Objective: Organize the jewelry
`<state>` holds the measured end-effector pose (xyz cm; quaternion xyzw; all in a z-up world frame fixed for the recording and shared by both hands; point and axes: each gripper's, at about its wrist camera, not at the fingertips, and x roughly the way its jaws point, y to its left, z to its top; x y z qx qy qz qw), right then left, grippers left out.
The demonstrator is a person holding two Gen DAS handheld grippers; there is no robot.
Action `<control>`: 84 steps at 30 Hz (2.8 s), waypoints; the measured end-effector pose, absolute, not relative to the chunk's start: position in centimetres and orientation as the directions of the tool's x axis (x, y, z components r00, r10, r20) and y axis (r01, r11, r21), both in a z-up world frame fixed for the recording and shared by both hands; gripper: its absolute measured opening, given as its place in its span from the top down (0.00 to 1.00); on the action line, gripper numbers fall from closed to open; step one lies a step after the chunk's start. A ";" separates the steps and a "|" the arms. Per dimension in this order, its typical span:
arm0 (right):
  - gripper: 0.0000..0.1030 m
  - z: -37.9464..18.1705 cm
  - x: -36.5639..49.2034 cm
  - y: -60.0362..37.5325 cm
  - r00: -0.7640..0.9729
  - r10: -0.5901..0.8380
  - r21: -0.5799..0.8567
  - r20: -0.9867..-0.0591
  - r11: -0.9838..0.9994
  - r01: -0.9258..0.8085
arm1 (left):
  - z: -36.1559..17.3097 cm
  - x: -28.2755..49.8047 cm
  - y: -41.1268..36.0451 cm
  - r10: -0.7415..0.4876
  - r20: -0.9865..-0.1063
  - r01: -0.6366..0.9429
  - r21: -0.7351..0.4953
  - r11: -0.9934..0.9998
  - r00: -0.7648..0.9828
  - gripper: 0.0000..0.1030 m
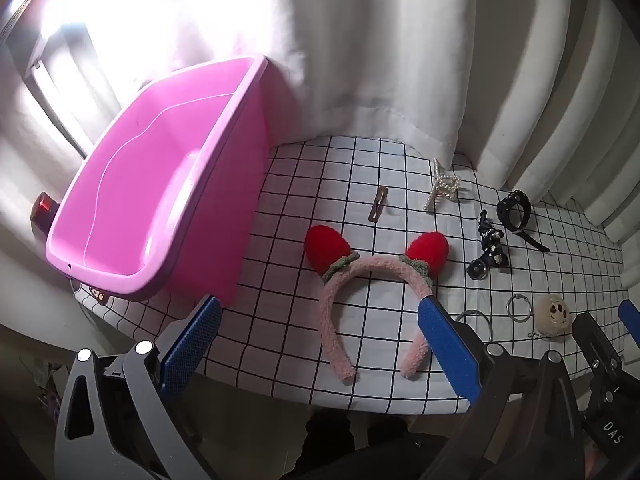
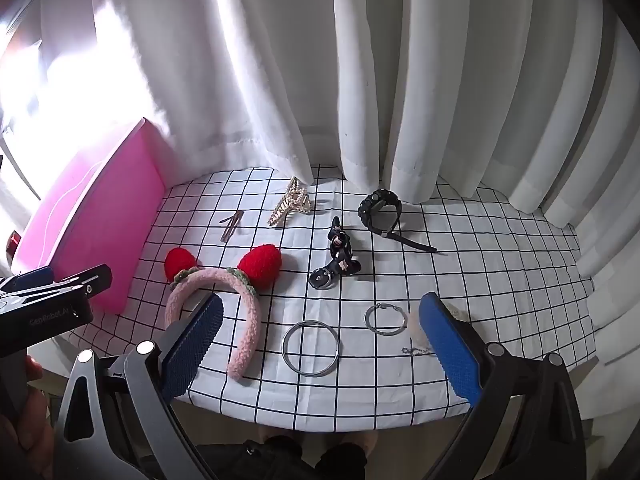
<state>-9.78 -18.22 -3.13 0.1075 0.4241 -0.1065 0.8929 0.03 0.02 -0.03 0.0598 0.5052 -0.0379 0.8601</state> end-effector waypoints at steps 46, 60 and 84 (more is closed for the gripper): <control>0.09 -2.9 -9.4 -18.2 0.621 -0.098 0.115 -0.778 0.949 0.294 | 0.0 0.5 0.0 -0.009 -0.874 0.127 0.060 0.990 0.486 0.06; 0.09 -2.7 -9.6 -18.2 0.622 -0.099 0.118 -0.777 0.947 0.298 | 0.0 0.7 0.0 -0.010 -0.875 0.126 0.058 0.990 0.485 0.06; 0.09 -9.4 -11.4 -21.8 0.551 -0.057 0.159 -0.832 0.928 0.336 | -7.6 -0.3 2.1 -0.096 -0.913 0.117 -0.053 0.992 0.397 0.06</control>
